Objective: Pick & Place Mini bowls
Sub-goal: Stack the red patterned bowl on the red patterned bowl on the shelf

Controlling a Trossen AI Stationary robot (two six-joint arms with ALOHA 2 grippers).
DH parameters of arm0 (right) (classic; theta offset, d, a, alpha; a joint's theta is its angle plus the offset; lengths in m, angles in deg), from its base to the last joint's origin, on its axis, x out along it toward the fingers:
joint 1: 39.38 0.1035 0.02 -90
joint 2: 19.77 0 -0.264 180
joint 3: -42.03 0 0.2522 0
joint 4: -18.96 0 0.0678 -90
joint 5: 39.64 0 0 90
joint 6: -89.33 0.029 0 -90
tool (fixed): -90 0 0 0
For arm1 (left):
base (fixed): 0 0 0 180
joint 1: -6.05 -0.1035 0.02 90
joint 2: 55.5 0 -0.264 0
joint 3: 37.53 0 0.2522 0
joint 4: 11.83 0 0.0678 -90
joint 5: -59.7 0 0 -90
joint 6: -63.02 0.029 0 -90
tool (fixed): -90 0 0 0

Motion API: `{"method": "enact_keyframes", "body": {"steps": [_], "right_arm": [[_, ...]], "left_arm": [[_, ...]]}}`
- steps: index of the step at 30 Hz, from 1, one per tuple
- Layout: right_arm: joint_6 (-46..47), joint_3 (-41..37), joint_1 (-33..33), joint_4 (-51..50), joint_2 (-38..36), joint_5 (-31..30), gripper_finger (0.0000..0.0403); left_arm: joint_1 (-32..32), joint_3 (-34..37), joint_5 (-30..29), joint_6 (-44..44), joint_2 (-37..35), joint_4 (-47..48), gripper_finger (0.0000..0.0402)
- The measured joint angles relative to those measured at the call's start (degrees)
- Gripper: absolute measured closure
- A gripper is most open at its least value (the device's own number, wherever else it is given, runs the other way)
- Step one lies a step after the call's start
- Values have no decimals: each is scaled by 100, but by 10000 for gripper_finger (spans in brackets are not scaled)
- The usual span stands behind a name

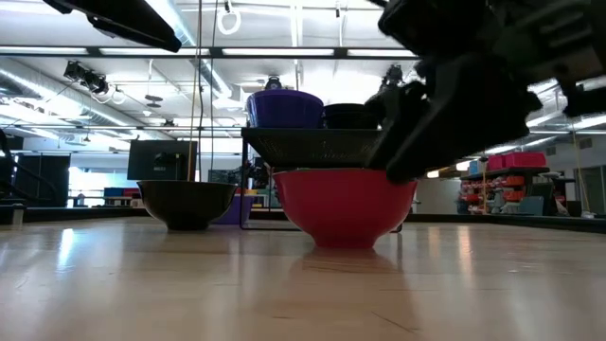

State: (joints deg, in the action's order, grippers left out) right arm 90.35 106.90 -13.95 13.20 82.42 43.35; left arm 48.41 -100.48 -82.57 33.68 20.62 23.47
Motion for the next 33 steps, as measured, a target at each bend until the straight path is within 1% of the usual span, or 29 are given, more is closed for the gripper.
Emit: {"method": "enact_keyframes", "body": {"steps": [3, 6, 13, 16, 20, 24, 26, 30, 33], "right_arm": [[-1, 0, -19, -91, 67, -3, 280], [-1, 9, -22, -156, 79, -5, 303], [-70, 15, -22, -121, 48, -103, 384], [-55, 15, 2, -152, -114, -102, 392], [13, 131, 107, -507, -604, 88, 391], [-198, 649, 195, -1114, -1219, -7, 397], [-456, 991, 229, -1515, -1413, -193, 397], [-1477, 2008, 209, -2365, -1598, -712, 397], [-2205, 2886, -124, -3094, -1537, -1080, 397]], "left_arm": [[-41, 0, 4, 2, 0, -26, 220], [-47, 0, 4, 4, 0, -32, 220], [-47, -1, 11, 44, 0, -61, 220], [-47, 0, 11, 46, 0, -63, 220], [-47, 0, 11, 46, 0, -63, 220], [-47, 0, 9, 46, 0, -63, 220], [-47, 0, 9, 62, 0, -63, 220], [-47, 0, 1, 159, 1, -67, 220], [-77, -1, 2, 195, 2, -63, 220]]}}
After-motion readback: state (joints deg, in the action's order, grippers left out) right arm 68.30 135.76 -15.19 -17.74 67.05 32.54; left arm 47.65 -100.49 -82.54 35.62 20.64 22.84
